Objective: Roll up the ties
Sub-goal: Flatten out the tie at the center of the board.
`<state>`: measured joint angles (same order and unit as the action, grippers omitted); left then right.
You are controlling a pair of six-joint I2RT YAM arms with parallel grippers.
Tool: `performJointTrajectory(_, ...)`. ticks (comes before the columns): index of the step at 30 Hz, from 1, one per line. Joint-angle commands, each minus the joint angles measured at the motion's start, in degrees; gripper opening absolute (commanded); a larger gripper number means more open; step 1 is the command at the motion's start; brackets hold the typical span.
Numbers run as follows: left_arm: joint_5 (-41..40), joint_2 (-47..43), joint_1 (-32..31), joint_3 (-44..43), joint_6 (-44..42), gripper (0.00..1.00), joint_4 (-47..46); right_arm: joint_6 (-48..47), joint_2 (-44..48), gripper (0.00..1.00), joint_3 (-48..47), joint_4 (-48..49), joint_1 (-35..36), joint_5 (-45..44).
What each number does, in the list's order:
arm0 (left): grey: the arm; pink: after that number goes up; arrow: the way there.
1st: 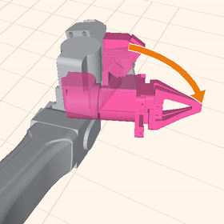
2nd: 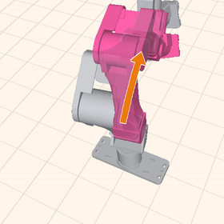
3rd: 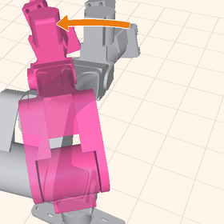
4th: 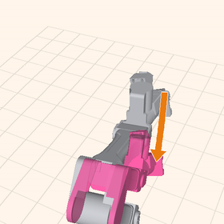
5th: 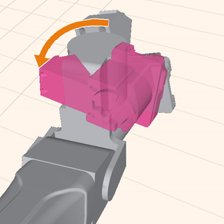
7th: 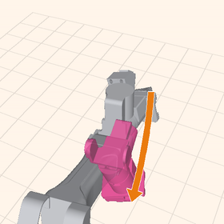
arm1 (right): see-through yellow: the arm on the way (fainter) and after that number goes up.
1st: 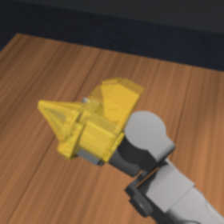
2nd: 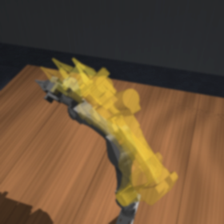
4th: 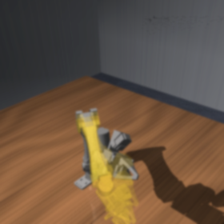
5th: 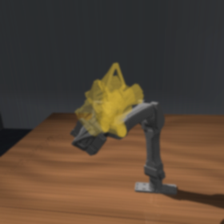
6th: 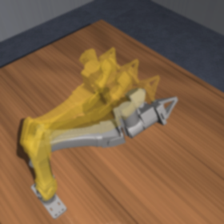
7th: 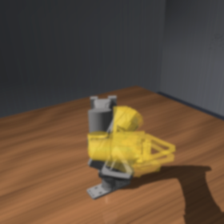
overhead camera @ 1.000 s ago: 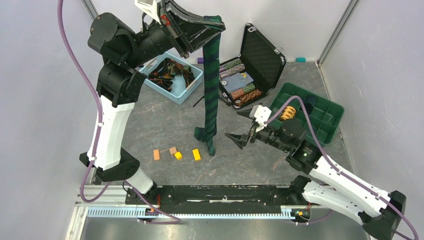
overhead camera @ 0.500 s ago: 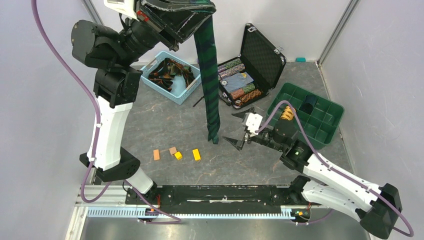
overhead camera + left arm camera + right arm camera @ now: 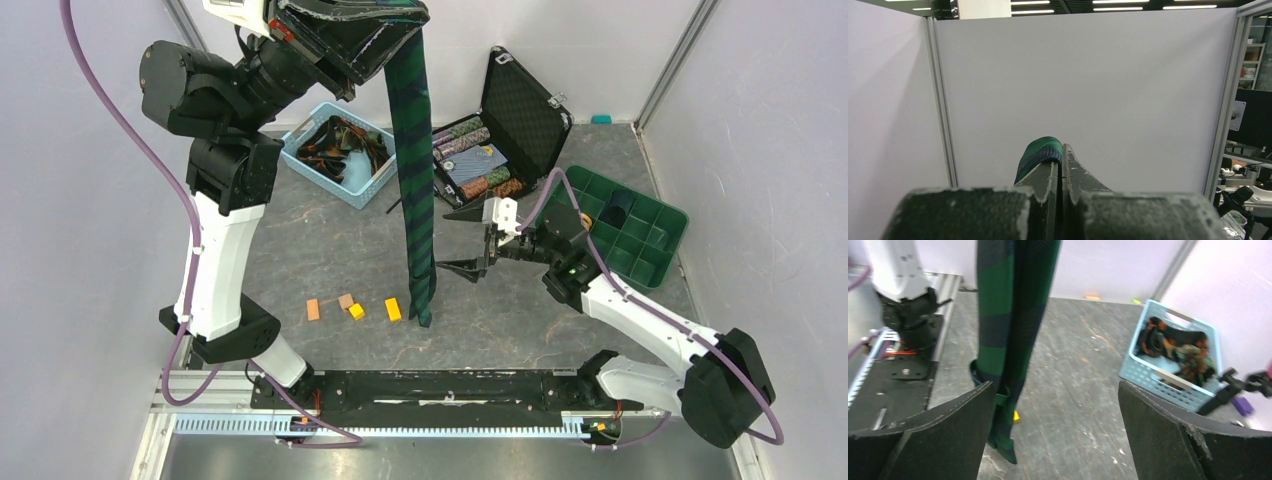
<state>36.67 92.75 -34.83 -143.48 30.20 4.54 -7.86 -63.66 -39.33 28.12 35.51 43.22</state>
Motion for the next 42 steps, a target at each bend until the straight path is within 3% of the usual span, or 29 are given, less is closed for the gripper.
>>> performJointTrajectory(1,1.09,-0.64,0.31,-1.27,1.03,0.02,-1.86,7.71,-1.74,0.98,-0.74,10.31,0.05,10.19)
performJointTrajectory(7,0.61,-0.66,0.46,-0.69,0.96,0.02,-2.65,11.56,-1.33,0.98,4.61,14.09,0.99,9.51)
performJointTrajectory(16,-0.02,-1.01,0.41,0.65,2.37,0.02,-4.27,11.15,-8.11,0.98,5.16,16.58,3.11,8.45)
performJointTrajectory(30,-9.83,-6.34,0.46,11.26,8.93,0.02,-12.45,13.66,-16.01,0.93,3.13,21.23,4.60,5.38)
performJointTrajectory(35,-14.27,-7.82,0.42,12.94,9.45,0.02,-13.30,17.34,-17.58,0.85,4.91,25.99,5.27,2.95)
performJointTrajectory(42,-24.11,-11.77,0.41,20.57,12.46,0.02,-17.72,20.72,-18.78,0.56,7.31,31.01,5.54,2.66)
